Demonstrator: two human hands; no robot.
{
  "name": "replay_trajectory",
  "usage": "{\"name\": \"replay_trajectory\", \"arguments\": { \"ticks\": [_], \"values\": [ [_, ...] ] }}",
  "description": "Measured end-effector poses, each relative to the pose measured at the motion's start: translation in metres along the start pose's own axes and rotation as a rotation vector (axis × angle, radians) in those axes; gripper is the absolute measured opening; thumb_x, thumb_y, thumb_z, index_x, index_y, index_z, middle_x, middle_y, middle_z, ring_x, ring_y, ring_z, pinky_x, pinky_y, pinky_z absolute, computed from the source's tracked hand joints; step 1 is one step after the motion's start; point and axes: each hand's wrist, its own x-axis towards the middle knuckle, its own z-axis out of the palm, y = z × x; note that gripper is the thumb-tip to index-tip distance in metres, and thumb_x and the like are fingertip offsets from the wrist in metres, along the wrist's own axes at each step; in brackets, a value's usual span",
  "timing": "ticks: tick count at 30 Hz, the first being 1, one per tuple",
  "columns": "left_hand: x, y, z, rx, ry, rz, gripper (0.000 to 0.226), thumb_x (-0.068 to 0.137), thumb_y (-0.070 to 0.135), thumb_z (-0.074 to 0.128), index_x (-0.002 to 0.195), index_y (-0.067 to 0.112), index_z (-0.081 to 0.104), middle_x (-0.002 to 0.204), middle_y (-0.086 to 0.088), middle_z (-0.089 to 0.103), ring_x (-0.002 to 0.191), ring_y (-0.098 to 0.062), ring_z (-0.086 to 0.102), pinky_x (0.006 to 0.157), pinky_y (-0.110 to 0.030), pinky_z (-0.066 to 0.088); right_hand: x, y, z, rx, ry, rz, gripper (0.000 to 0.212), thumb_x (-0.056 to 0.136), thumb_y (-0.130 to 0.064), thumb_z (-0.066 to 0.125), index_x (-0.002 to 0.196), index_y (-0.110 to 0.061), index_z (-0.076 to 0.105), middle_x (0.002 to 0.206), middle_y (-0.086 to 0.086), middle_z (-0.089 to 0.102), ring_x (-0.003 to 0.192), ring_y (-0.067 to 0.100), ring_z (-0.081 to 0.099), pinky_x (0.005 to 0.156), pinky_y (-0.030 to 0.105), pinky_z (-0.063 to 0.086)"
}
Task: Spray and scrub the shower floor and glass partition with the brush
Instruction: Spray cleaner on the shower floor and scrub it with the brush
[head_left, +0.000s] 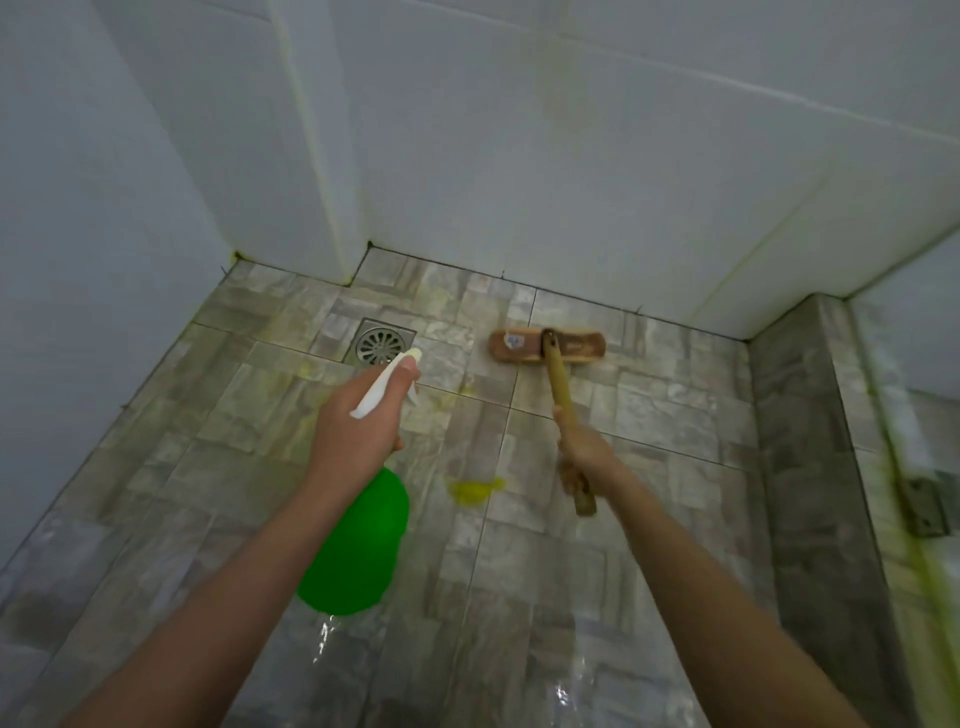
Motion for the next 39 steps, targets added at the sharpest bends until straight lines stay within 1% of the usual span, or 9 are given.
{"name": "replay_trajectory", "arguments": {
  "ticks": [4,10,14,18,21,24,32,35,39],
  "values": [
    [-0.005,-0.003,0.014,-0.041,0.000,0.014,0.033,0.100,0.048,0.053,0.103,0.026,0.077,0.096,-0.004,0.075,0.053,-0.010,0.054,0.045,-0.013,0.044,0.042,-0.038,-0.022,0.040,-0.017,-0.028,0.050,0.098,-0.056,0.032,0.072,-0.014,0.042,0.052,0.005,0.042,0.034,0.017,0.040,0.043,0.027,0.035],
    [-0.001,0.005,0.023,-0.051,0.002,-0.031,0.037,0.100,0.054,0.049,0.088,0.032,0.076,0.098,0.010,0.074,0.040,-0.005,0.054,0.051,-0.022,0.049,-0.041,0.063,-0.001,0.128,-0.030,0.061,0.055,0.094,-0.059,0.040,0.059,-0.016,0.039,0.047,0.001,0.040,0.033,0.015,0.040,0.038,0.022,0.036],
    [-0.008,0.011,0.039,-0.052,-0.030,-0.048,0.034,0.098,0.057,0.048,0.085,0.042,0.075,0.094,0.008,0.075,0.042,-0.005,0.053,0.060,-0.030,0.050,0.015,0.014,-0.027,0.036,0.030,-0.004,0.054,0.096,-0.057,0.036,0.064,-0.014,0.044,0.055,0.006,0.045,0.044,0.020,0.044,0.046,0.027,0.038],
    [-0.018,0.014,0.051,-0.051,-0.089,0.012,0.035,0.099,0.055,0.048,0.081,0.046,0.075,0.095,0.003,0.076,0.048,-0.011,0.056,0.058,-0.028,0.049,0.057,-0.023,-0.067,0.017,0.030,-0.005,0.048,0.098,-0.056,0.030,0.072,-0.017,0.039,0.056,0.009,0.044,0.037,0.021,0.042,0.044,0.028,0.036],
    [-0.021,0.019,0.055,-0.075,-0.118,0.007,0.039,0.099,0.055,0.048,0.085,0.036,0.078,0.097,-0.007,0.076,0.050,-0.017,0.060,0.057,-0.027,0.050,0.019,0.027,-0.066,-0.011,0.048,0.032,0.054,0.095,-0.059,0.035,0.069,-0.013,0.043,0.055,0.009,0.048,0.042,0.022,0.046,0.044,0.027,0.039],
    [-0.021,0.024,0.064,-0.009,-0.150,0.009,0.049,0.099,0.056,0.045,0.082,0.023,0.077,0.083,-0.001,0.069,0.067,-0.029,0.068,0.055,-0.014,0.047,-0.042,0.092,-0.056,0.074,0.009,0.133,0.055,0.092,-0.062,0.039,0.072,-0.012,0.046,0.052,0.004,0.043,0.038,0.017,0.042,0.041,0.025,0.037],
    [-0.033,0.042,0.099,-0.031,-0.227,0.082,0.037,0.099,0.049,0.050,0.093,0.023,0.077,0.073,0.008,0.069,0.044,-0.007,0.052,0.047,-0.006,0.041,0.032,0.046,-0.124,0.106,0.096,0.099,0.055,0.095,-0.062,0.033,0.074,-0.011,0.042,0.046,0.005,0.043,0.036,0.019,0.040,0.044,0.027,0.033],
    [-0.032,0.045,0.112,0.003,-0.283,0.112,0.036,0.100,0.047,0.050,0.090,0.023,0.076,0.090,0.002,0.075,0.043,-0.008,0.053,0.047,-0.011,0.042,0.006,0.082,-0.120,0.087,0.132,0.141,0.056,0.095,-0.060,0.033,0.080,-0.008,0.048,0.056,0.009,0.050,0.043,0.021,0.046,0.045,0.030,0.039],
    [-0.027,0.046,0.129,0.053,-0.364,0.124,0.040,0.100,0.050,0.050,0.091,0.020,0.076,0.108,-0.015,0.074,0.047,-0.012,0.054,0.050,-0.018,0.047,-0.044,0.147,-0.086,0.087,0.379,0.021,0.035,0.101,-0.037,0.035,0.098,-0.006,0.049,0.072,0.011,0.056,0.058,0.024,0.055,0.052,0.038,0.049]
  ]
}}
